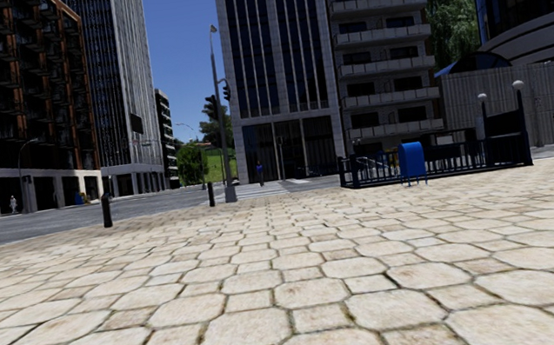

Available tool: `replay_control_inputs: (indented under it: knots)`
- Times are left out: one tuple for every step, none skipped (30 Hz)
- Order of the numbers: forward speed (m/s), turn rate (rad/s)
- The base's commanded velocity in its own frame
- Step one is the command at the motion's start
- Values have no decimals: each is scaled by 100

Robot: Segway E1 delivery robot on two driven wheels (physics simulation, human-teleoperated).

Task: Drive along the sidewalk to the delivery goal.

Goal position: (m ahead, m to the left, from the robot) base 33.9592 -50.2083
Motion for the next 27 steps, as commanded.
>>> replay_control_inputs:
  knots:
    - [200, 0]
    - [200, 0]
    - [200, 0]
    - [200, 0]
    - [200, 0]
    - [200, 0]
    - [200, 0]
    - [200, 0]
    - [200, 0]
    - [200, 0]
    - [200, 0]
    - [200, 0]
    - [200, 0]
    - [200, 0]
    - [200, 0]
    - [200, 0]
    - [200, 0]
    - [200, 0]
    - [200, 0]
    - [200, 0]
    - [200, 0]
    - [200, 0]
    - [200, 8]
    - [200, 11]
    - [200, 12]
    - [200, 12]
    - [200, 12]
